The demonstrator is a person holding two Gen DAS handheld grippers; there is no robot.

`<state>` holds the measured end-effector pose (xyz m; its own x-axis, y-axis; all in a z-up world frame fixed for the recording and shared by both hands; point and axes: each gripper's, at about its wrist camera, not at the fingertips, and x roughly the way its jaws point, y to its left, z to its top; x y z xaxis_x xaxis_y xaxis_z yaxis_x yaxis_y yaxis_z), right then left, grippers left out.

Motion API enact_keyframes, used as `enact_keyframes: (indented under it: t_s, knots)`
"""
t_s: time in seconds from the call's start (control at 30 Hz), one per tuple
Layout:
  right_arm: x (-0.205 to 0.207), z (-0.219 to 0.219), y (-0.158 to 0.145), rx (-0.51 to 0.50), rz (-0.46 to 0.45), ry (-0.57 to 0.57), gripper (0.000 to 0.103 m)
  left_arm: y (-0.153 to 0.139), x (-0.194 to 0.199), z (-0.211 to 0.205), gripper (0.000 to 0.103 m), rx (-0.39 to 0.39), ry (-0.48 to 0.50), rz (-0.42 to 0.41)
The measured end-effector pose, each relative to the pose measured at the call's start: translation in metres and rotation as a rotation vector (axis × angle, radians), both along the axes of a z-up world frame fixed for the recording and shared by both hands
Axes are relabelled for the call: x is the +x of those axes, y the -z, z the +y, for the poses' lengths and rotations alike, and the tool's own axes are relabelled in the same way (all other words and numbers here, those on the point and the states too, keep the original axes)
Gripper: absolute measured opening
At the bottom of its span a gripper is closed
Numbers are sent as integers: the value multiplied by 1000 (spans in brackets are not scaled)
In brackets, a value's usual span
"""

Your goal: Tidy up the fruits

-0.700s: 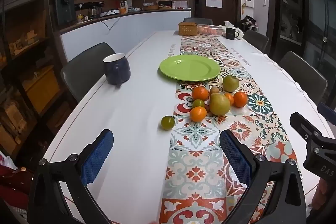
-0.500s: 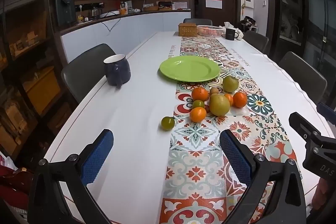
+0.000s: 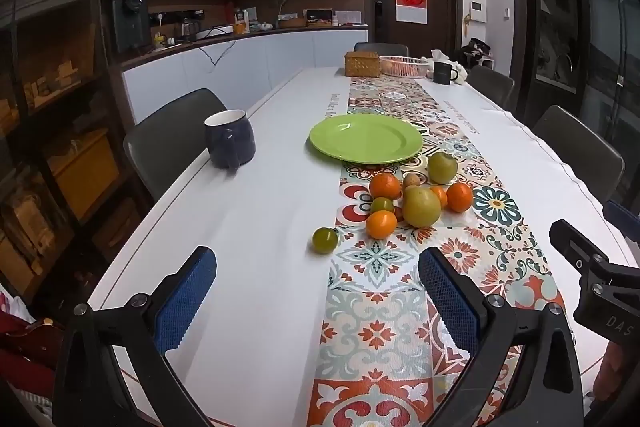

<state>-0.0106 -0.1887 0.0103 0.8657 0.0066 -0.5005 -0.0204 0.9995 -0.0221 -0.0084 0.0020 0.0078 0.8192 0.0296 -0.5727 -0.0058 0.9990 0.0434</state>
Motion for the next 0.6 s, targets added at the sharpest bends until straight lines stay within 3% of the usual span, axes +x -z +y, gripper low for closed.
enact_keyframes:
  t_s: [0.6]
  knots:
    - [0, 1, -1, -2, -3, -1, 102, -1, -1, 2, 103, -1, 3, -4]
